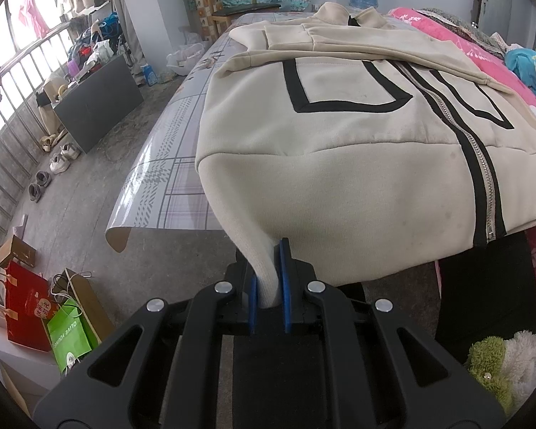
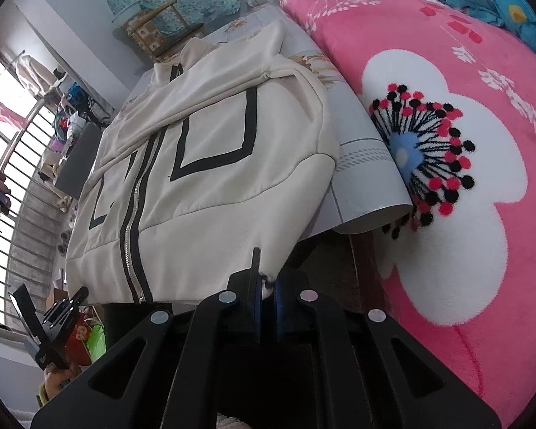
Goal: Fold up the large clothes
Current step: 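Hold the jacket hem raised with both tools, then carry the hem over the jacket toward the collar with both tools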
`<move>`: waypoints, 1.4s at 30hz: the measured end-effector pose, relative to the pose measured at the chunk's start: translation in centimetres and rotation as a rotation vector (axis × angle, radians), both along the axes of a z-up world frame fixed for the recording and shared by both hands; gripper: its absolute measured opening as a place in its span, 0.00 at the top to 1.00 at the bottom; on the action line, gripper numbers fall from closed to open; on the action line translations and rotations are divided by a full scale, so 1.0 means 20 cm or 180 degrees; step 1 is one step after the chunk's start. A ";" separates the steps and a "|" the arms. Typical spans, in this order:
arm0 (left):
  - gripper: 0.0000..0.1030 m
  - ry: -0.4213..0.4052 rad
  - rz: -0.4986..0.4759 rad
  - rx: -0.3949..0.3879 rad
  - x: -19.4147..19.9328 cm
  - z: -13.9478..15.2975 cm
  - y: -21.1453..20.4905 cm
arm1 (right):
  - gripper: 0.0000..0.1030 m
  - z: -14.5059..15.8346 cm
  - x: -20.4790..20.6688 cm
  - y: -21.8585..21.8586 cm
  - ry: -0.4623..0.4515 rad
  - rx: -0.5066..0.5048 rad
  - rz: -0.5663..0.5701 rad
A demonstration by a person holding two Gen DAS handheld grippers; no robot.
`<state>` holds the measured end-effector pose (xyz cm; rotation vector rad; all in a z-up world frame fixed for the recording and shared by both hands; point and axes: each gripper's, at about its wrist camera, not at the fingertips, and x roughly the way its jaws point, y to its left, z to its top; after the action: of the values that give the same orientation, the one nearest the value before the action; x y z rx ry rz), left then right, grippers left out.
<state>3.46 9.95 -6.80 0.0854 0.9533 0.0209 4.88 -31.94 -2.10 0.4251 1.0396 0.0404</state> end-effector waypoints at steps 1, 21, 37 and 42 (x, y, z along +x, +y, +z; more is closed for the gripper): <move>0.90 0.0001 0.0001 0.0001 0.00 0.00 0.00 | 0.94 0.00 0.00 0.00 0.0000 0.0001 -0.0002; 0.90 0.0010 0.0033 0.0072 0.00 0.01 -0.01 | 0.94 -0.04 0.01 0.01 0.0007 0.0031 0.0010; 0.90 0.0000 0.0033 0.0075 0.00 0.01 -0.02 | 0.94 -0.05 0.01 0.02 -0.0001 0.0030 0.0017; 0.90 -0.0140 -0.0079 0.0022 -0.04 0.06 -0.02 | 0.94 -0.04 0.01 0.02 -0.0027 0.0033 -0.0003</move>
<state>2.61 9.53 -5.64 0.1027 0.9083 0.0030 5.08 -31.64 -2.97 0.4344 1.0311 0.0469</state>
